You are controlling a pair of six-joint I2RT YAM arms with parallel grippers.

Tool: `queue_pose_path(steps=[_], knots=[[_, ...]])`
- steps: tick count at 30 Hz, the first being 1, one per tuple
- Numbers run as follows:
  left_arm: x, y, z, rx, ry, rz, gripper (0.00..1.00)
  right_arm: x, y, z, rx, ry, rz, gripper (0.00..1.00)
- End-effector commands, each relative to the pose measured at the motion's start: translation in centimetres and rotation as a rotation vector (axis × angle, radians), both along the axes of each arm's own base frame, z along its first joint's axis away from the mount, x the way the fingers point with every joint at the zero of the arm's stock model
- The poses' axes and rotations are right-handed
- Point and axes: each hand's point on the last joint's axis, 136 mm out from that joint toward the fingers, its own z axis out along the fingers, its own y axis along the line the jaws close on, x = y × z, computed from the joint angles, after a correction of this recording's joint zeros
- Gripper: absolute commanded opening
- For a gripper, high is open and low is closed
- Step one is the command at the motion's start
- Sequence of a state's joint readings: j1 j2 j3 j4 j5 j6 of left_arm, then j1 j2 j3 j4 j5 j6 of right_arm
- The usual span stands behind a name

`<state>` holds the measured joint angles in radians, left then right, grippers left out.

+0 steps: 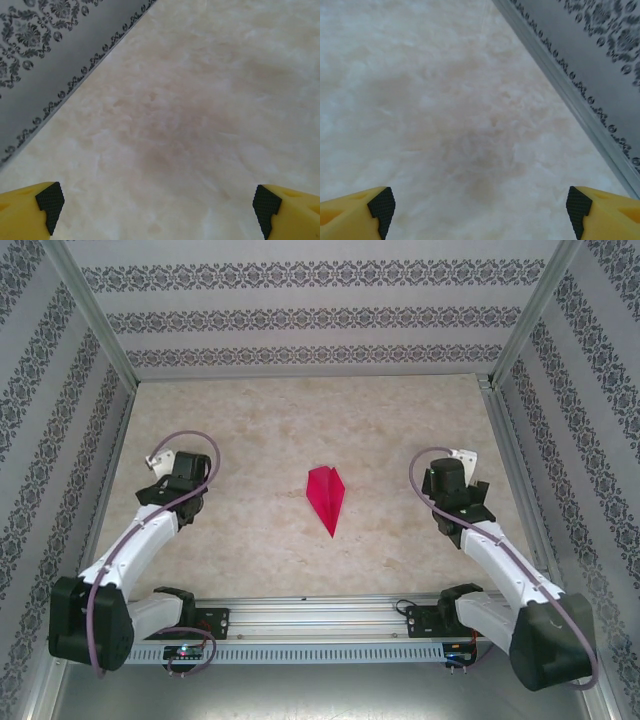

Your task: Fold a paper plane with a square sheet of paper (pick it up from the middle)

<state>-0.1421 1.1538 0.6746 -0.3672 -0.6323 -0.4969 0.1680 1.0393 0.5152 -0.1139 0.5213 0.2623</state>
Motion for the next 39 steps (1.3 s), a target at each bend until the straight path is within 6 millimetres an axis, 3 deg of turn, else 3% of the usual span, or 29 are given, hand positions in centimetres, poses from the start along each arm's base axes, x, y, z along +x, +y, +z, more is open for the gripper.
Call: queue_pose_path(steps=[1,5,10,14,19,20,21,25,39], knots=[[3.3,0.9,1.8,0.124,-0.148,-0.052,1.0,3.8,1.5,0.8,0.04,-0.135,0.154,0.9],[6.0,-0.1,0.1,0.125,-0.213,-0.16,1.0,6.2,2.8,-0.7,0.022,-0.168,0.252,0.9],[8.3,-1.5,-1.3,0.127,-0.292,-0.275,1.0,8.7,5.1,0.1,-0.002,-0.255,0.407,0.9],[9.8,-3.5,-3.0,0.103,-0.301,-0.414,1.0,9.1,4.5,-1.1,0.048,-0.293,0.41,0.9],[9.4,-5.0,-3.7,0.062,-0.351,-0.524,1.0,8.2,4.6,-1.7,0.056,-0.365,0.435,0.93],[9.7,-4.8,-3.7,0.089,-0.39,-0.515,1.0,8.1,4.2,-2.3,0.058,-0.318,0.415,0.93],[9.6,-4.8,-4.4,0.07,-0.35,-0.516,1.0,9.0,3.7,-1.8,0.051,-0.316,0.38,0.96],[9.8,-3.9,-4.6,0.006,-0.313,-0.49,1.0,9.0,3.1,-1.7,0.056,-0.325,0.351,0.98],[9.9,-4.1,-4.5,0.014,-0.323,-0.502,1.0,9.0,3.5,-1.7,0.054,-0.321,0.367,0.98]])
